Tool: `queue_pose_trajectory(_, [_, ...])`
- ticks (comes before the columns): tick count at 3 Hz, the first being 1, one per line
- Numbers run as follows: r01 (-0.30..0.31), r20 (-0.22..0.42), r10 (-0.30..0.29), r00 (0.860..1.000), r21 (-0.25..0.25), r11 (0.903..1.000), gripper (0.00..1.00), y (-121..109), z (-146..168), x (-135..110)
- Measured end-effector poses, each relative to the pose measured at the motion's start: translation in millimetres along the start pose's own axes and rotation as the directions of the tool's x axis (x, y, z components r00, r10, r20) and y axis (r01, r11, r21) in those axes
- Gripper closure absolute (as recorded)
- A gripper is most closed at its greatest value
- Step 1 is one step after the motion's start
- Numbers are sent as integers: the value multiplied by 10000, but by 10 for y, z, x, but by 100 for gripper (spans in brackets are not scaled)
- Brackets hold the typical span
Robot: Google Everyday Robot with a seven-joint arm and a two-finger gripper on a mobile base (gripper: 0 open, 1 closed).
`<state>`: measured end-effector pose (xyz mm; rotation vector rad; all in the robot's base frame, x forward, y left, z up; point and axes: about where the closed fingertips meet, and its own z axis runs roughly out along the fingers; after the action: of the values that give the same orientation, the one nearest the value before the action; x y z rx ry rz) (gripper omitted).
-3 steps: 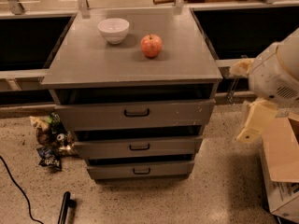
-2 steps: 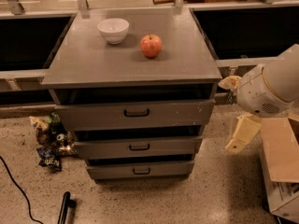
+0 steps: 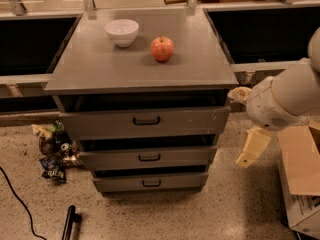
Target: Open top drawer
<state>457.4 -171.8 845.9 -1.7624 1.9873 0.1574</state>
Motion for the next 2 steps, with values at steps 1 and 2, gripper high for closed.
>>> queue_pose_trajectory(1, [673, 51, -671, 9977, -434, 9968, 0, -82, 561, 79])
queue_pose_trajectory(2, [1202, -17, -1207, 9927, -730, 9901, 0, -233, 1144, 179])
